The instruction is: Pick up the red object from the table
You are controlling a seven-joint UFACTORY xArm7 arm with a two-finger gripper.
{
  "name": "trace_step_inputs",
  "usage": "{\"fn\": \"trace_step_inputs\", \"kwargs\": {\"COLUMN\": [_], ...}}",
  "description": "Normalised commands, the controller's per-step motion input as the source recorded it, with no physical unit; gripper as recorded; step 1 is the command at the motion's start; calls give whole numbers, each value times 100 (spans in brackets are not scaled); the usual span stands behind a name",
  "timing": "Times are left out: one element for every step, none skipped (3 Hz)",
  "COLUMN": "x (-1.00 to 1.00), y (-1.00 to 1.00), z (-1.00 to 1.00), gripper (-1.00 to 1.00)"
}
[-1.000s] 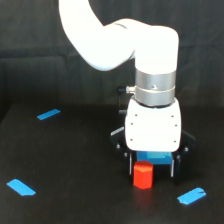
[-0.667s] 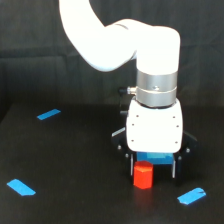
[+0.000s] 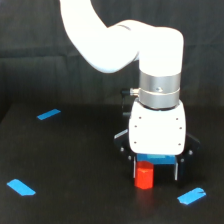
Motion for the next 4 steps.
{"fn": "trace_step_inputs", "kwargs": {"x": [5,12,20,23], "y": [-19,-10,-27,-29], "z": [-2,-4,-7,-13], "gripper": [7,-2,-3,-31]}}
